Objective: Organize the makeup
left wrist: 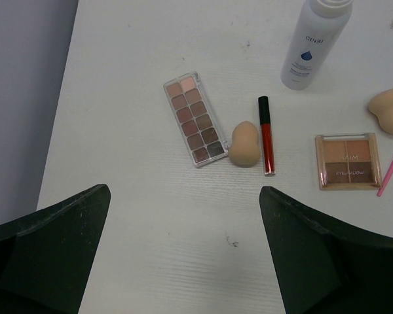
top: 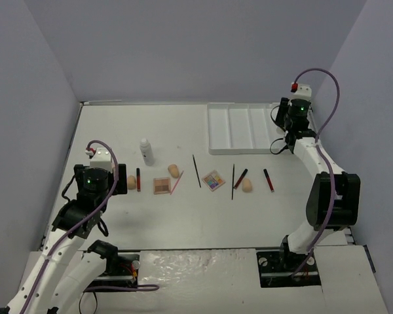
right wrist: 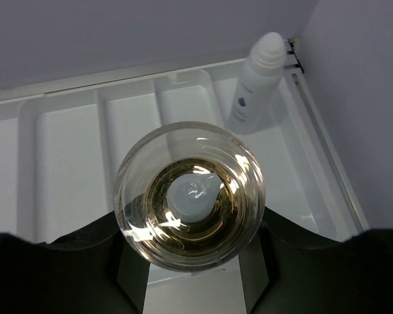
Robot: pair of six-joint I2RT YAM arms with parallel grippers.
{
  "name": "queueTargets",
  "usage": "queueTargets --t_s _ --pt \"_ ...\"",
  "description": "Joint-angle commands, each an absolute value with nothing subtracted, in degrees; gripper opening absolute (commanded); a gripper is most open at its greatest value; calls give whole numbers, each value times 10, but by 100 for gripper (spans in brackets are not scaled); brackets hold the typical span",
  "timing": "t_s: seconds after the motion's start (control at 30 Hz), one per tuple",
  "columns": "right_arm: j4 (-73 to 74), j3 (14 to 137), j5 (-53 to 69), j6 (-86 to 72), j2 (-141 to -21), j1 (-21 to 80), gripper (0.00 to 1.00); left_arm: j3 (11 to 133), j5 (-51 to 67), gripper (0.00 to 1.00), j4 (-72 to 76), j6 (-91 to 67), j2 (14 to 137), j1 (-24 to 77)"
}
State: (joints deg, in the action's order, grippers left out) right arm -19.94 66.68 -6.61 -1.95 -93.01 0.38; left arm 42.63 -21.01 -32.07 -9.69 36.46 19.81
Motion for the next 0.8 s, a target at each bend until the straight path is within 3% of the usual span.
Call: queueTargets --t_s 0.0,0.3,0.77 --pt "-299 674 -108 -44 -905 -51 0 465 -224 97 -300 -105 360 197" --pt "-391 694 -107 -64 -981 -112 0 455 -217 97 -288 -102 338 196" --pt "-467 729 -72 -68 -1106 -128 0 451 -221 97 -285 -99 344 197"
